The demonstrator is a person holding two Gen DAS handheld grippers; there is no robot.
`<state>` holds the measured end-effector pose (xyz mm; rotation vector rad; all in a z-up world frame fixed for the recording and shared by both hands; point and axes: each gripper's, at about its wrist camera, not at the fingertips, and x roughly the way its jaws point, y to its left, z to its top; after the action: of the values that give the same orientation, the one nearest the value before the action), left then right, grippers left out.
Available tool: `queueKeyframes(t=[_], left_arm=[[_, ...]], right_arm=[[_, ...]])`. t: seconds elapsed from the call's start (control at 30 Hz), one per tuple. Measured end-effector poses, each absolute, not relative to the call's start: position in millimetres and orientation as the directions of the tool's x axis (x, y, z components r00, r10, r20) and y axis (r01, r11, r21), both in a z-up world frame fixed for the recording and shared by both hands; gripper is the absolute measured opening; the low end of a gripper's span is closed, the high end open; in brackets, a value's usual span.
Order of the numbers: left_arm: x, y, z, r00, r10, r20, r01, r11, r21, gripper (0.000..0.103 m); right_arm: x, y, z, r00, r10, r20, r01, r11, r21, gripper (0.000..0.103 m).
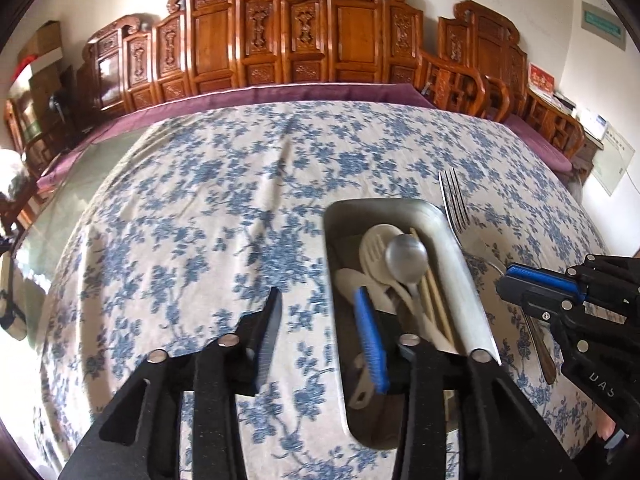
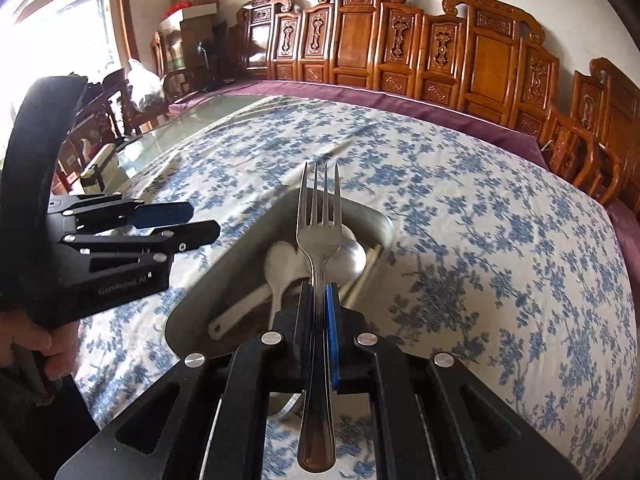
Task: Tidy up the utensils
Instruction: 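Lower the metal fork into the metal box and open the right tool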
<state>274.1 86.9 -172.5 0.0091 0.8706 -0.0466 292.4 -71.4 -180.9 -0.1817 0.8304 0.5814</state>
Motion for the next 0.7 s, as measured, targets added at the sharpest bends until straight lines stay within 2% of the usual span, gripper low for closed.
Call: queueKeyframes(t=[0.17, 0.27, 0.43, 0.47, 0.5, 0.7], left_arm=[[265.9, 100.5, -170.8, 0.644, -0.025, -0.764, 0.012, 1.0, -0.023, 0.041], [257.8, 109.7, -168.0, 0.653, -0.016, -0.757, -0.007, 1.0, -0.027, 0.054], [248.3, 118.6, -168.0, 0.66, 0.006, -0.751, -0.026, 1.0, -0.016, 0.059], [247.4, 118.7, -167.7, 0.665, 0.014, -0.747, -0.027, 1.0, -0.005, 0.068], [246.6, 118.7, -166.9, 0.67, 0.019, -0.742, -0.027, 1.0, 0.001, 0.069], [247.3, 120.8, -167.1, 0.673, 0.016, -0.74, -0.026, 1.0, -0.002, 0.069]], right_arm=[[294.0, -54.7, -178.2, 0.52, 0.437, -0.734, -0.562, 0.822, 0.092, 0.008], [295.7, -44.7, -179.7, 0.514, 0.443, -0.735, -0.567, 0.818, 0.097, 0.008], [304.0, -31.1, -189.2, 0.503, 0.443, -0.742, -0.555, 0.824, 0.115, 0.008], [305.0, -29.3, -191.4, 0.503, 0.441, -0.743, -0.552, 0.826, 0.117, 0.008], [306.4, -27.8, -193.7, 0.502, 0.44, -0.744, -0.55, 0.827, 0.118, 0.008], [315.8, -23.0, -210.2, 0.486, 0.429, -0.761, -0.529, 0.838, 0.135, 0.008]])
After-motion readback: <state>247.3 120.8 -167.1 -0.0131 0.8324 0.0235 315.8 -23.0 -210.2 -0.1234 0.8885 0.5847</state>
